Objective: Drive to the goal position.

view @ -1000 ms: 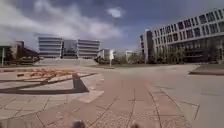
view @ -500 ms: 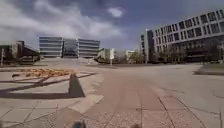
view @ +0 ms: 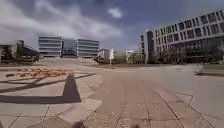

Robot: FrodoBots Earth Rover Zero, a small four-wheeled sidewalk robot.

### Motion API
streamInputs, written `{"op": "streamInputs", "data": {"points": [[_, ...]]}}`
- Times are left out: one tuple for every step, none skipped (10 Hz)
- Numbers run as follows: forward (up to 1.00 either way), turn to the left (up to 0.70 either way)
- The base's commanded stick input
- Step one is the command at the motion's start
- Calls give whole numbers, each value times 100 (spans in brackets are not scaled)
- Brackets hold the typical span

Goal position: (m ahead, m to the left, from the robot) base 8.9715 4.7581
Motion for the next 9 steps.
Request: {"op": "streamInputs", "data": {"points": [[70, -1], [70, -1], [70, -1], [70, -1], [70, -1], [70, -1], [70, -1], [70, -1], [70, -1]]}}
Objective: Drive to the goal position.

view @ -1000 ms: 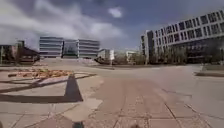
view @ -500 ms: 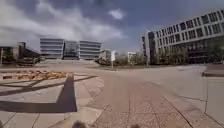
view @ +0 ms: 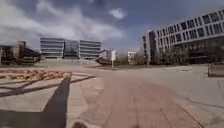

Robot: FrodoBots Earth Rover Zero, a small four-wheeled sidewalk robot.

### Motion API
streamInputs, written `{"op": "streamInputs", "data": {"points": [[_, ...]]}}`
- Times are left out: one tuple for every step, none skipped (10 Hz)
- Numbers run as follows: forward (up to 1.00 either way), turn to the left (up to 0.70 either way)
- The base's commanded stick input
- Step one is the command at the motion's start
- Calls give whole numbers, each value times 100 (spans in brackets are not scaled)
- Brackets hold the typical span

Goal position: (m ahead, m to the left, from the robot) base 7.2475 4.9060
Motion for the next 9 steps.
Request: {"op": "streamInputs", "data": {"points": [[70, -1], [70, -1], [70, -1], [70, -1], [70, -1], [70, -1], [70, -1], [70, -1], [70, -1]]}}
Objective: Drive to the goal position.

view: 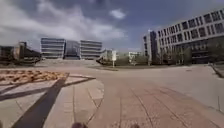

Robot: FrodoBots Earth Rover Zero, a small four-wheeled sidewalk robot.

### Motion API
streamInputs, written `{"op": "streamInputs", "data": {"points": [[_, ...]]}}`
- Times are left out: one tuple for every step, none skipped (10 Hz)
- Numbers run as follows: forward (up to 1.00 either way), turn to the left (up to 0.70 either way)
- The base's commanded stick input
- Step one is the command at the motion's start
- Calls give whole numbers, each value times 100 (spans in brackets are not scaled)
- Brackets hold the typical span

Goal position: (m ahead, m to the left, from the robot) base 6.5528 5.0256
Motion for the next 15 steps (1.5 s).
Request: {"op": "streamInputs", "data": {"points": [[70, -1], [70, -1], [70, -1], [70, -1], [70, -1], [70, -1], [70, -1], [70, -1], [70, -1], [70, -1], [70, -1], [70, -1], [70, -1], [70, -1], [70, -1]]}}
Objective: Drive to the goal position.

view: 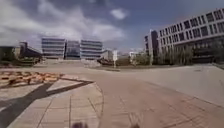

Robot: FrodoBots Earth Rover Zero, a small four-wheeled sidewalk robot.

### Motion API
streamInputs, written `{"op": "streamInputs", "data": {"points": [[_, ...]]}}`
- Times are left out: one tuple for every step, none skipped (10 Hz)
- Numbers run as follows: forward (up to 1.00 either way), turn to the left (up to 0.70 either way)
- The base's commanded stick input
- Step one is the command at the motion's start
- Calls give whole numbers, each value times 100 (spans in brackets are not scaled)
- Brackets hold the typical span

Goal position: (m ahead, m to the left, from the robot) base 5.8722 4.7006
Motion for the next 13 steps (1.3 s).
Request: {"op": "streamInputs", "data": {"points": [[70, -1], [70, -1], [70, -1], [70, -1], [70, -1], [70, -1], [70, -1], [70, -1], [70, -1], [70, -1], [70, -1], [70, -1], [70, -1]]}}
